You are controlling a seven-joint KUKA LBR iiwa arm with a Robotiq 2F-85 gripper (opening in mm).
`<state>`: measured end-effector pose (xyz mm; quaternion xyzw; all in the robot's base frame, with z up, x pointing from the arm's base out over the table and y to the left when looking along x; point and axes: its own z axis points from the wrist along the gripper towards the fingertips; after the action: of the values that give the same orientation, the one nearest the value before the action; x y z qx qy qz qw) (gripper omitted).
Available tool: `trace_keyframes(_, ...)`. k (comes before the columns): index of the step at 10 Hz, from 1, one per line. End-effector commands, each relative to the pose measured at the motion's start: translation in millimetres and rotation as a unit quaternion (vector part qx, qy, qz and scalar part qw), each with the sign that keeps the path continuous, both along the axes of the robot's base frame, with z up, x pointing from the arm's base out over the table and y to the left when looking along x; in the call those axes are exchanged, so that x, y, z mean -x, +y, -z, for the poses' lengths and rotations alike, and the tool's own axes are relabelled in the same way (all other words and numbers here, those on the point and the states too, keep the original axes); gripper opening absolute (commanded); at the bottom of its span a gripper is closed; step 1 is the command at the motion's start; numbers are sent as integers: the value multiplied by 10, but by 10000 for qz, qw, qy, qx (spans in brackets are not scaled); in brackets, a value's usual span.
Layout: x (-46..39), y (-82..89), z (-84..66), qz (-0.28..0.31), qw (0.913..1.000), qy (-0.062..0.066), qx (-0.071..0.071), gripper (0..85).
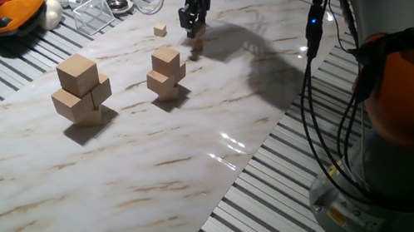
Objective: Stack the blocks into a cross shape
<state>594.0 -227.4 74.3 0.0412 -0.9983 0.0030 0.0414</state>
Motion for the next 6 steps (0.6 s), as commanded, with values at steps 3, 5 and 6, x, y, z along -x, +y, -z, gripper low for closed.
trace_keyframes(3,12,-42,62,-79,10000,-38,-22,0)
trace_keyframes(5,7,-33,88,-110,9999,-45,-32,0)
trace_keyframes(6,3,-32,102,-102,9999,-46,-46,0)
